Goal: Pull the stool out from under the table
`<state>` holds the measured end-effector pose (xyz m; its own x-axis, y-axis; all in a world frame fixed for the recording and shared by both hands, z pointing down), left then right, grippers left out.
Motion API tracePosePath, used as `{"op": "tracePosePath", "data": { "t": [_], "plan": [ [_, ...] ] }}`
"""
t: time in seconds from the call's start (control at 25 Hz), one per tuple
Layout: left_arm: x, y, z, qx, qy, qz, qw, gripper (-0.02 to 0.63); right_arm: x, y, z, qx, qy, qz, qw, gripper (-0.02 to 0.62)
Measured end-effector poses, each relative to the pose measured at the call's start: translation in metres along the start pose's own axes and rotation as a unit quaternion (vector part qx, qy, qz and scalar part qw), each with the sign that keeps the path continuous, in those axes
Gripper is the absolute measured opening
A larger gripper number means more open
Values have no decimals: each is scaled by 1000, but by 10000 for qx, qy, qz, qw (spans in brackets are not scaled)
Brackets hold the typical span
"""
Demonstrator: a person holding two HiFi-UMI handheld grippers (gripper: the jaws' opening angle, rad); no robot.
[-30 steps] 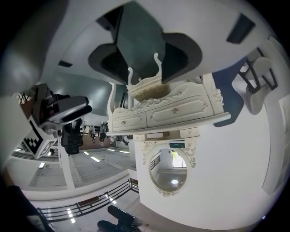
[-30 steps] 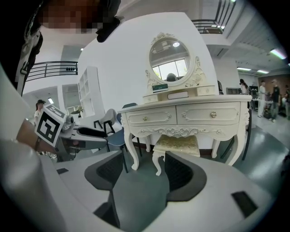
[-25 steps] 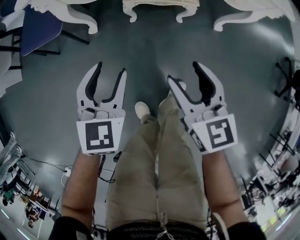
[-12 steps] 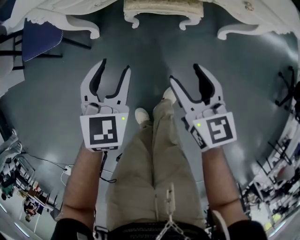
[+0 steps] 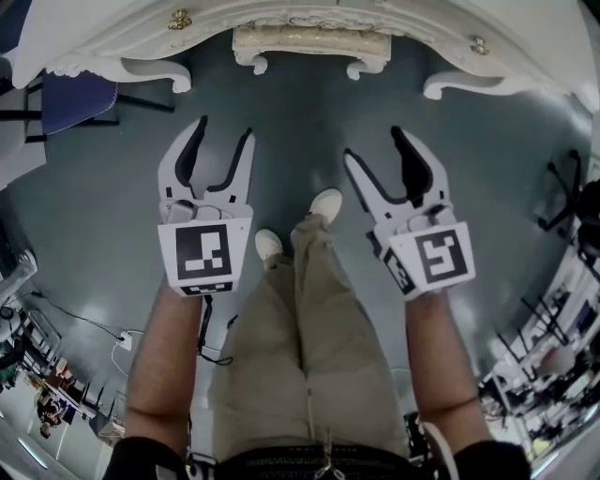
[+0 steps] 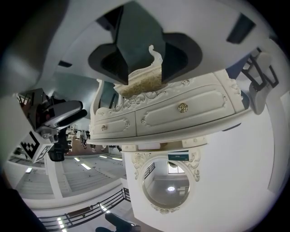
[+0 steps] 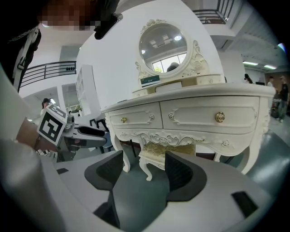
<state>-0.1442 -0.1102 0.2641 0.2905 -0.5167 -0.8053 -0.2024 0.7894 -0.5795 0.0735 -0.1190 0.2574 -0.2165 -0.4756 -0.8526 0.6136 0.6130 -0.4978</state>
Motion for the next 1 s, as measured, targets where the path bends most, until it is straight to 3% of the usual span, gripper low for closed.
{"op": "tracePosePath", "data": {
  "t": [0.24, 0.4, 0.8, 1.0],
  "plan": [
    [4, -32, 3, 118, -138, -144, 9997, 218, -7, -13, 34, 147, 138, -169, 9997, 264],
    [4, -58, -2, 222, 24, -213, 9995, 219, -6, -32, 53, 206, 324, -228, 9990, 267],
    [-42, -102, 4, 61, -134, -747, 9971, 222, -41, -65, 85, -33, 290, -589, 9978, 268],
    [-71, -120, -21, 80, -328, -949, 9949, 224, -57, -96, 82, -130, 529, -877, 9947, 268]
  ]
}}
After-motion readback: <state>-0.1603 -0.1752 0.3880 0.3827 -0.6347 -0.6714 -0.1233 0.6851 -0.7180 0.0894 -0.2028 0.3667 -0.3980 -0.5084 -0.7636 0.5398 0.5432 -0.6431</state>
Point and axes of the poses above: the fingertips, and each gripper's own axes: y backward along the fingers, z to its right, x out of its top, the point moved 5 cm from there along y, backward along the fingers
